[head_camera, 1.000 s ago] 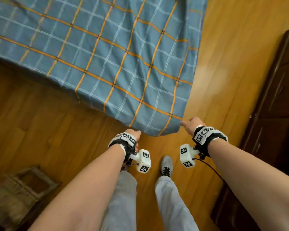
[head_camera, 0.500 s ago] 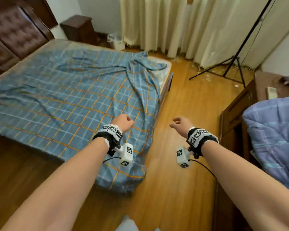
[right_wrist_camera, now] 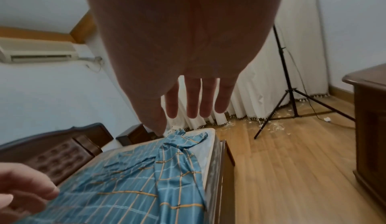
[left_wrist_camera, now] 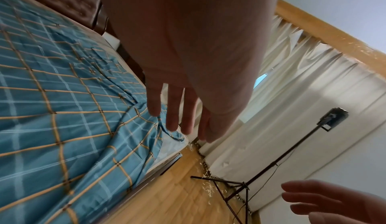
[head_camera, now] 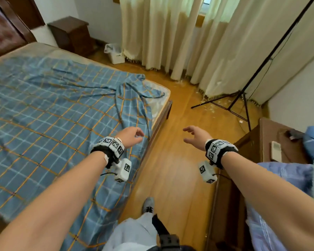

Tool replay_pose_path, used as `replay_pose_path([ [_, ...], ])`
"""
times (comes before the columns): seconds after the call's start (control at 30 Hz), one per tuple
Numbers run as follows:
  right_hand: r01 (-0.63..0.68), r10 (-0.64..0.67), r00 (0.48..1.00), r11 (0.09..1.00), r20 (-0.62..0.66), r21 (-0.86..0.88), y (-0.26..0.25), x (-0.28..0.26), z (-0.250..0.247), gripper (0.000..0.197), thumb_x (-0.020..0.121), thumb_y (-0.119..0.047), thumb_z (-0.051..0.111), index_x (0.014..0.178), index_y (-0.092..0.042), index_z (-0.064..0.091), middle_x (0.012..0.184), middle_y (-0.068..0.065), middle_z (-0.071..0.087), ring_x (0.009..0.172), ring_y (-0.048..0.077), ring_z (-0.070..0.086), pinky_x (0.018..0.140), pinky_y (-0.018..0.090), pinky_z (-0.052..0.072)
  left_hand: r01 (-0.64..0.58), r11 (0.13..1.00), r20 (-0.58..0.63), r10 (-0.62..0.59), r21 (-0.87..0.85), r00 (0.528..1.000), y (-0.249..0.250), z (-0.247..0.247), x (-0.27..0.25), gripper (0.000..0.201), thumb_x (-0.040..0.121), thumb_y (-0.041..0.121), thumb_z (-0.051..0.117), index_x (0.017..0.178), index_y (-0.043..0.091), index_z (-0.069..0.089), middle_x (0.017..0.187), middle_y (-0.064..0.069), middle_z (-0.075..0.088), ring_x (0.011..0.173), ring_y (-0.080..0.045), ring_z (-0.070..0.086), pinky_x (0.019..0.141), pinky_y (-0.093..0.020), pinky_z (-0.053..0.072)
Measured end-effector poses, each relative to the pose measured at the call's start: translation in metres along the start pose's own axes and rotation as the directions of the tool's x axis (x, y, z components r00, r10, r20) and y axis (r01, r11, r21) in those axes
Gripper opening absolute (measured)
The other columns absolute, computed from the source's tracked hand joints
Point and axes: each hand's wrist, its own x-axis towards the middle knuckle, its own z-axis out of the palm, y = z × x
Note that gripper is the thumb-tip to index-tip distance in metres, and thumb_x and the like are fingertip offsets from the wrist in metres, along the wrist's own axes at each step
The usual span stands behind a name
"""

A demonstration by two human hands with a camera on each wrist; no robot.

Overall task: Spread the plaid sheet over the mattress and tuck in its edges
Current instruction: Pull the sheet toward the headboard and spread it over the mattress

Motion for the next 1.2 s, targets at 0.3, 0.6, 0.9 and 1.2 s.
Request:
replay_pose_path([
  [0.3,0.097,-0.095,0.995,0.994,0.039,-0.058,0.089,0.234,-0.140,0.039,0.089,-0.040,0.062,0.127,-0.031,0.056,0.133,-0.003,0.057,0.122,0.019,0.053,0.098,0.040,0.048,0.032,0.999,0.135,-0.035,0.021,0.990,0.103,-0.079,0.252,0.027,0.093,0.031,0.057,0.116,0.019,0.064,0.117,-0.001,0.067,0.107,-0.017,0.062,0.092,-0.033,0.051],
  [0.6,0.336,-0.316,0.933,0.937,0.171,-0.101,0.157,0.546,-0.248,0.040,0.087,-0.041,0.064,0.125,-0.027,0.059,0.131,-0.002,0.060,0.118,0.020,0.057,0.095,0.036,0.050,0.345,0.932,-0.151,-0.359,-0.114,0.921,0.143,-0.116,0.486,0.023,0.091,0.034,0.055,0.109,0.024,0.066,0.112,0.003,0.067,0.101,-0.017,0.063,0.088,-0.038,0.054],
  [0.9,0.667,-0.517,0.693,0.725,0.503,-0.174,0.081,0.738,-0.307,0.049,0.087,-0.038,0.066,0.132,-0.024,0.055,0.135,-0.001,0.058,0.120,0.021,0.057,0.097,0.034,0.049,0.594,0.665,-0.183,-0.722,-0.453,0.668,0.158,-0.150,0.552,0.018,0.089,0.034,0.060,0.103,0.026,0.066,0.111,0.003,0.067,0.101,-0.017,0.063,0.089,-0.035,0.052],
  [1.2,0.785,-0.603,0.541,0.612,0.586,-0.094,-0.022,0.917,-0.325,0.050,0.082,-0.032,0.074,0.128,-0.022,0.057,0.128,0.002,0.061,0.114,0.022,0.060,0.088,0.029,0.047,0.658,0.456,-0.191,-0.880,-0.600,0.435,0.096,-0.220,0.682,0.021,0.089,0.025,0.060,0.108,0.021,0.069,0.112,-0.001,0.069,0.107,-0.021,0.064,0.092,-0.029,0.049],
])
